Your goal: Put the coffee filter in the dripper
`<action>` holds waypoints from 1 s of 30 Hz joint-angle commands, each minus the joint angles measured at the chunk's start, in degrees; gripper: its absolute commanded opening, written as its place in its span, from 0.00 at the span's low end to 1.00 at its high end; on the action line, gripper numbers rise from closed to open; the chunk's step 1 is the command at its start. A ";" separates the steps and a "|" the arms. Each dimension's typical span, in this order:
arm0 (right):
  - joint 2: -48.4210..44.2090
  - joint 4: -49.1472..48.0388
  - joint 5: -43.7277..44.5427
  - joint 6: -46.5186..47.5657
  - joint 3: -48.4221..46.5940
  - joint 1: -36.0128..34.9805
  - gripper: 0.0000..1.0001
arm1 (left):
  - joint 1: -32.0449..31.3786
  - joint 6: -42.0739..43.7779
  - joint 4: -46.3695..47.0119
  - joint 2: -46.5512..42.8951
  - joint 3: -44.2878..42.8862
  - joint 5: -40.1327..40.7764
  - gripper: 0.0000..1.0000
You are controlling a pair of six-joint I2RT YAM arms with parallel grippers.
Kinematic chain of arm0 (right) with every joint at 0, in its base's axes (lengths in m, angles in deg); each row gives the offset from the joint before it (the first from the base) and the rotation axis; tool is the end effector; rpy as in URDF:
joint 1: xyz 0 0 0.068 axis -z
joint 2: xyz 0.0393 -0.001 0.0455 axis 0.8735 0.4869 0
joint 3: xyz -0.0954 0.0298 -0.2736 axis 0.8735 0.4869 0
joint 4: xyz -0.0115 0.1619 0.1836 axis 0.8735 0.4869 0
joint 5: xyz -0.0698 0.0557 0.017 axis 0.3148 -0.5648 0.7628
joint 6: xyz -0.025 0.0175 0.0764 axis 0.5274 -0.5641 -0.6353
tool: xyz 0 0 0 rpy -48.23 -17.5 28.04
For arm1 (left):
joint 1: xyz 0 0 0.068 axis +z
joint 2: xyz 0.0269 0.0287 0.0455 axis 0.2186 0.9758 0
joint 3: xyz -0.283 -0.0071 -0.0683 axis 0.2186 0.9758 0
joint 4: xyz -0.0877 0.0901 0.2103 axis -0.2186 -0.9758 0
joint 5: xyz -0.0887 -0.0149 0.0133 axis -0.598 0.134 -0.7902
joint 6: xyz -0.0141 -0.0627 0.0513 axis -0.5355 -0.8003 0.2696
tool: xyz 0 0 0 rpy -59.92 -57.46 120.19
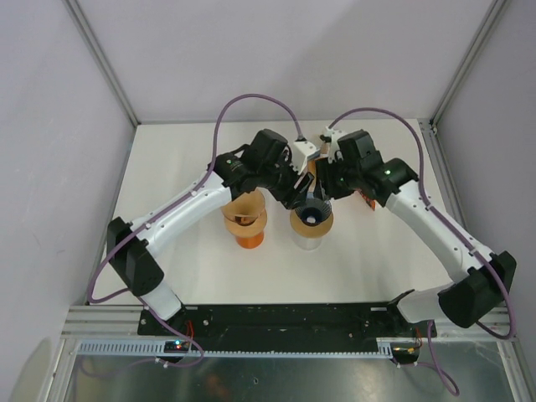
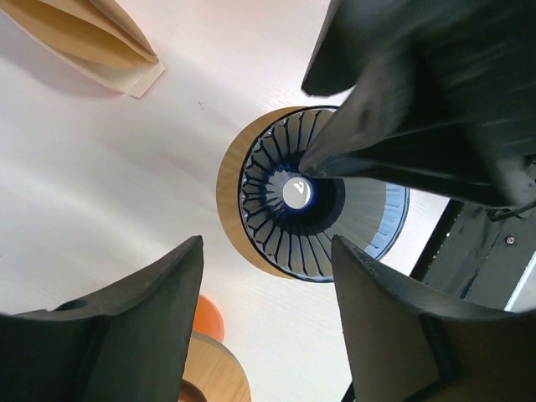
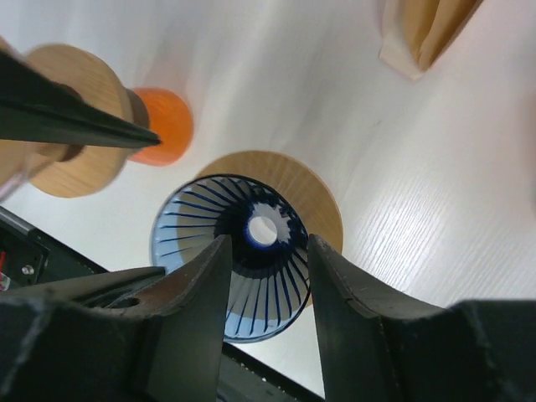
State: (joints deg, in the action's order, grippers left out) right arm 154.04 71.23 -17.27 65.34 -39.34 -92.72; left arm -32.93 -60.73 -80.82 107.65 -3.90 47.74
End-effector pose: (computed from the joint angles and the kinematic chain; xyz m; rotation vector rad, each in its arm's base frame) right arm 0.2455 0.1621 0.3432 -0.5000 2.3743 0.4831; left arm 0.2468 -0.2802 0.3520 1.1122 2.1023 -0.6941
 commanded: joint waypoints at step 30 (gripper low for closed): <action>11.38 -13.07 -25.50 32.58 0.18 41.34 0.35 | 6.72 6.59 0.48 -11.37 6.28 0.04 0.78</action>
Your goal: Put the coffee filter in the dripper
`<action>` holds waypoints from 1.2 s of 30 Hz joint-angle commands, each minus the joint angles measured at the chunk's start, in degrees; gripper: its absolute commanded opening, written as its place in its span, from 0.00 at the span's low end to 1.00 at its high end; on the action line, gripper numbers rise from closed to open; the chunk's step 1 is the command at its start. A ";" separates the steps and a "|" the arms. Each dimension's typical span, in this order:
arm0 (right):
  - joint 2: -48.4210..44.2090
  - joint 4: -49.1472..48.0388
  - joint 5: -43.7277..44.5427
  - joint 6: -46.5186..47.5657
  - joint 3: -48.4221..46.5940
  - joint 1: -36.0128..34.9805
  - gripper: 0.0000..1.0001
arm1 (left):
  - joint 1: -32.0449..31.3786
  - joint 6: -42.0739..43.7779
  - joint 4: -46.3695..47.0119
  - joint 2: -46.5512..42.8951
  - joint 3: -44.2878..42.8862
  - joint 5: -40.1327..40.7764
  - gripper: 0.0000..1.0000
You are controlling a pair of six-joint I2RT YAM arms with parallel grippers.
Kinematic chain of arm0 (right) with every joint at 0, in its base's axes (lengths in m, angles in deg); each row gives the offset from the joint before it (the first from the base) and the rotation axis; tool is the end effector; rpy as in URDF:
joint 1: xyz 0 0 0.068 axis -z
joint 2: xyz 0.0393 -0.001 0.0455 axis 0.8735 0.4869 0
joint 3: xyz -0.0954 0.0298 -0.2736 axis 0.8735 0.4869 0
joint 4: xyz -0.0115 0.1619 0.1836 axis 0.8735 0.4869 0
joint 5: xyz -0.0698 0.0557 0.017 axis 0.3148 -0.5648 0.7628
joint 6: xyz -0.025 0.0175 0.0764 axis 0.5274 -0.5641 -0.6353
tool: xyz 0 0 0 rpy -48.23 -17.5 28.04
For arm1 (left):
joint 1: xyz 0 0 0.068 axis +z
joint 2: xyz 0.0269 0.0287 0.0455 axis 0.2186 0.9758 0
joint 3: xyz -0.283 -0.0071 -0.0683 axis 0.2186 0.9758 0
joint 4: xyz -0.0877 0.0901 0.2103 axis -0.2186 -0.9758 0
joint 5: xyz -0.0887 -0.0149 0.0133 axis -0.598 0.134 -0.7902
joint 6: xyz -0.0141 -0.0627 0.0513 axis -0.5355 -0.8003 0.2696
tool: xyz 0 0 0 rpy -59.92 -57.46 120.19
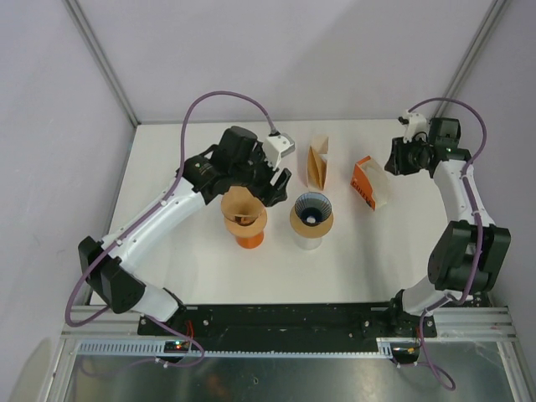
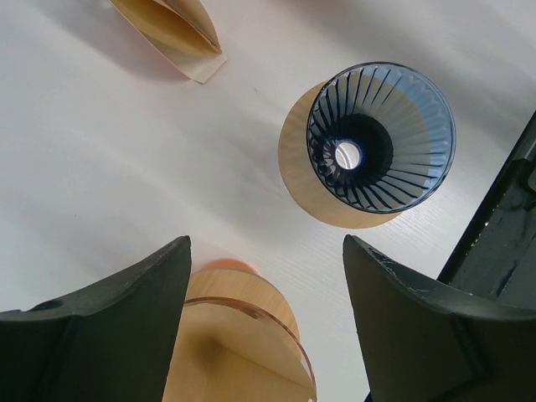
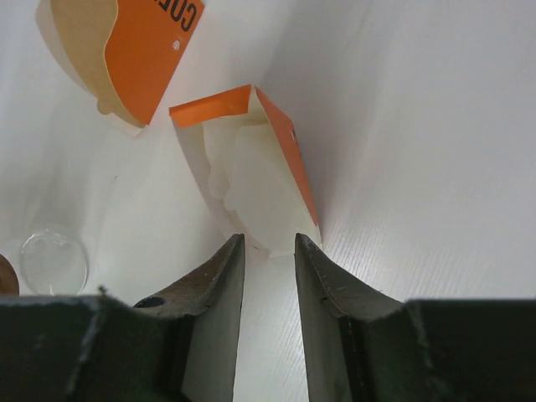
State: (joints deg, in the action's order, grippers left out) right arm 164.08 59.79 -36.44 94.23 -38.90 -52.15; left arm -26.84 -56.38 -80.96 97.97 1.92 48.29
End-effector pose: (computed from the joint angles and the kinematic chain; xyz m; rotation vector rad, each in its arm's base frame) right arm 0.3476 -0.0219 0.3124 -0.4002 2.2461 0.2869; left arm 0.2404 -0.2230 0.3733 1.0449 2.0336 -0.6038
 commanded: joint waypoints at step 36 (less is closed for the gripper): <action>-7.77 -23.63 -0.54 26.05 18.54 -6.32 0.33 | 0.73 2.59 0.65 -0.65 0.14 -2.04 0.79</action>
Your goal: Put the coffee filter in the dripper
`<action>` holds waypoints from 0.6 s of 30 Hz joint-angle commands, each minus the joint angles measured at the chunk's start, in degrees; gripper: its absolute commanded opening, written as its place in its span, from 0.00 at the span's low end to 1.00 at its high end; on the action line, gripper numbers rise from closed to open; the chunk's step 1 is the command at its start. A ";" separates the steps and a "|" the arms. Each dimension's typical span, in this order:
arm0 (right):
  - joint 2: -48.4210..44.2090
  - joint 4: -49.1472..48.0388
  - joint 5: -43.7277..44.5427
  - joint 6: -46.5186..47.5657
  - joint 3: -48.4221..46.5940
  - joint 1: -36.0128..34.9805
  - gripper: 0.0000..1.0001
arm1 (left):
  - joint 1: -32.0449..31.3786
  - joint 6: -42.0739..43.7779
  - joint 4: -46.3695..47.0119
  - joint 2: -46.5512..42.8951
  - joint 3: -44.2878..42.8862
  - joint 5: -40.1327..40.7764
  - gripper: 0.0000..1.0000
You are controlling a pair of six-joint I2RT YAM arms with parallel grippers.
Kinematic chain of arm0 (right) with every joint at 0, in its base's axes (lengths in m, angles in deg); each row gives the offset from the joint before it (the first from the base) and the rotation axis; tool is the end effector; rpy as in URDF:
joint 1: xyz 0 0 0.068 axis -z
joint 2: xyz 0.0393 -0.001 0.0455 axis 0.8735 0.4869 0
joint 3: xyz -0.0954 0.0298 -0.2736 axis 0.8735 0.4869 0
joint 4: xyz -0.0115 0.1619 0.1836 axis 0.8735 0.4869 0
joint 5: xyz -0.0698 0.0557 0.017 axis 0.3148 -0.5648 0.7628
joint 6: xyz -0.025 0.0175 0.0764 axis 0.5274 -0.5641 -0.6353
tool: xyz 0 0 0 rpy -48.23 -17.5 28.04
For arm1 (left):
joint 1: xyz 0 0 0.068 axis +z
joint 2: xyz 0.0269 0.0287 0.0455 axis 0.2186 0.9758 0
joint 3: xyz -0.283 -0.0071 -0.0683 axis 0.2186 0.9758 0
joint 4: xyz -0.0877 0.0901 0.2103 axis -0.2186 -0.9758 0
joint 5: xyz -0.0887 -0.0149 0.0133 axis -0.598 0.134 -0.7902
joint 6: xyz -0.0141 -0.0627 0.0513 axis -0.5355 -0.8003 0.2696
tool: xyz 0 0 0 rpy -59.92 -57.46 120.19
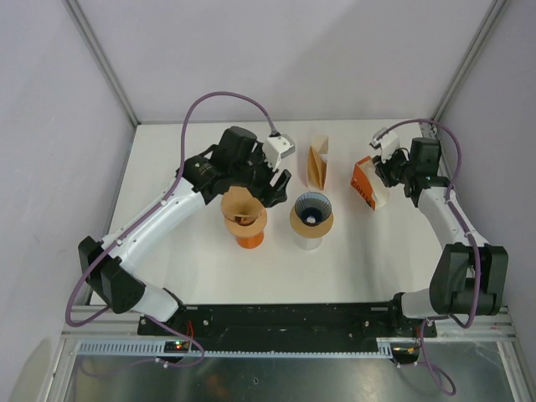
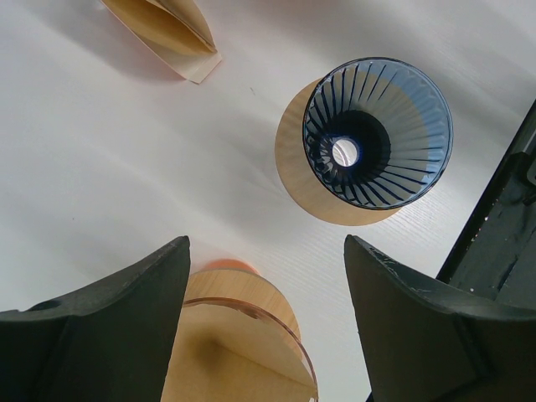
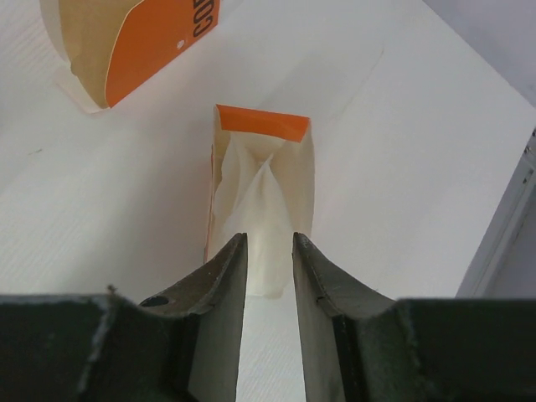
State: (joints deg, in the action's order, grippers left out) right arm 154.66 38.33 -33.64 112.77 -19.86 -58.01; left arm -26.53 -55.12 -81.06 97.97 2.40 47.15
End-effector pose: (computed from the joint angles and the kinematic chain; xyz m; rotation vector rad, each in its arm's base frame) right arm 0.3201 0.0119 0.2896 -0.8271 1.9333 0.0178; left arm 0.2402 -0.2223 0.3705 1.0732 2.0272 -0.6109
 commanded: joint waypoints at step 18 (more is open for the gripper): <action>9.75 11.54 -14.00 28.55 -9.53 1.15 0.39 | 0.40 1.62 0.74 -0.37 -0.32 1.10 0.79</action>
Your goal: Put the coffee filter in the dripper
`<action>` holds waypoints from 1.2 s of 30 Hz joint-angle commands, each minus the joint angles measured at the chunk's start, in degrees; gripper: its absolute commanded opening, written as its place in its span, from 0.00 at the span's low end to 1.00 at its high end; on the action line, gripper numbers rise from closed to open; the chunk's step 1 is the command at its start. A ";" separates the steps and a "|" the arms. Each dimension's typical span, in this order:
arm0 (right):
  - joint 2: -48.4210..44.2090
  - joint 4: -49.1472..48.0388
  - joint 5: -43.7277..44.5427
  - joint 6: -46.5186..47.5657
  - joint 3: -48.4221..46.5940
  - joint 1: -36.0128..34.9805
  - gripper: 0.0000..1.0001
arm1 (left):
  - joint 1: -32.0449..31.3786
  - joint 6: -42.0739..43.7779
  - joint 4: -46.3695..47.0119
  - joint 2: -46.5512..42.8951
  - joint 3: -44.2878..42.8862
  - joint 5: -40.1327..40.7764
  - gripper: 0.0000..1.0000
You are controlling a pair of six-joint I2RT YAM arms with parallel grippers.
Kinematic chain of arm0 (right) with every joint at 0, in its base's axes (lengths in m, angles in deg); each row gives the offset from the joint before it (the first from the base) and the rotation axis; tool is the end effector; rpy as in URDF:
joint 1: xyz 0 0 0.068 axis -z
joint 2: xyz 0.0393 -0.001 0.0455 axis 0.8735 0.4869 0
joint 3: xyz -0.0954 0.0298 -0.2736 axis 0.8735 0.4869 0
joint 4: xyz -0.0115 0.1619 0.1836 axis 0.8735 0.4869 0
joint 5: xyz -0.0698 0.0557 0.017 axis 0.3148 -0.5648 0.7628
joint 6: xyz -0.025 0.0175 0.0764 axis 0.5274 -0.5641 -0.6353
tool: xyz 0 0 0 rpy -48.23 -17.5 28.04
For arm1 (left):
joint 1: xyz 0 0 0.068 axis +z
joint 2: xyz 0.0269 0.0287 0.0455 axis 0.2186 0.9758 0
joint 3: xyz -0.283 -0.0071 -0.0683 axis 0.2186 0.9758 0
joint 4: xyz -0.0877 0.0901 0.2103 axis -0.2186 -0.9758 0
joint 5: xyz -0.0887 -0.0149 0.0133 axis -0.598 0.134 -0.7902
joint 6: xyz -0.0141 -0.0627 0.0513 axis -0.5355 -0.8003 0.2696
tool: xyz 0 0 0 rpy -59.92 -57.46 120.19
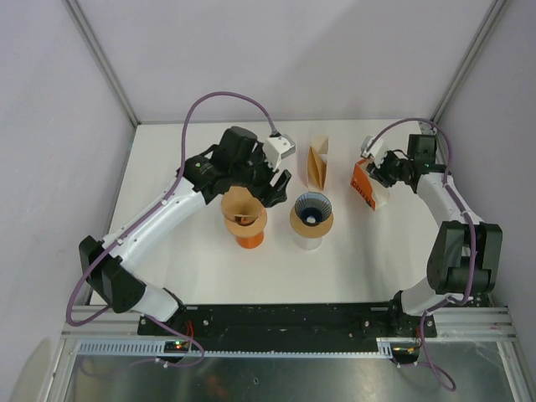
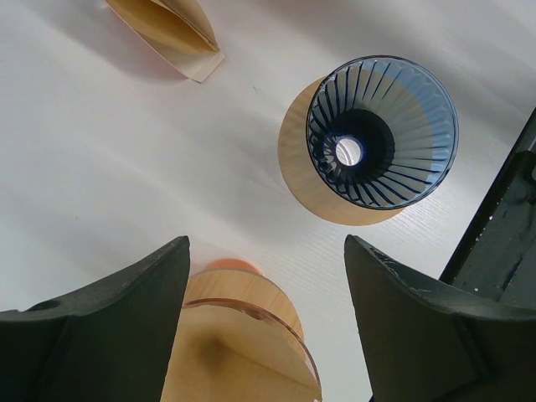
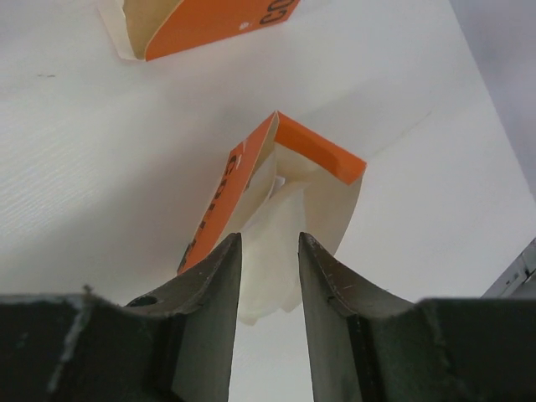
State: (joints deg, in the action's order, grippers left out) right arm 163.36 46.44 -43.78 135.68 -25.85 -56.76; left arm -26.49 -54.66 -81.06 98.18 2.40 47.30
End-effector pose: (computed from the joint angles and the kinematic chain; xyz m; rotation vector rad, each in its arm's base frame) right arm 0.3414 0.0146 0.2668 -1.2566 1.8010 0.0636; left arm 0.2412 -0.2226 0.3694 1.0798 2.0265 -0.6031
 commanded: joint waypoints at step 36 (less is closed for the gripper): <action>9.82 13.30 3.08 16.65 -13.33 -2.04 0.44 | 0.52 2.14 0.76 -0.11 1.07 1.84 0.80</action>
State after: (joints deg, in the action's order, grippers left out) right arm 172.19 59.69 -42.05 151.72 -36.02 -58.05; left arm -26.44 -54.15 -81.15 98.29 2.79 48.72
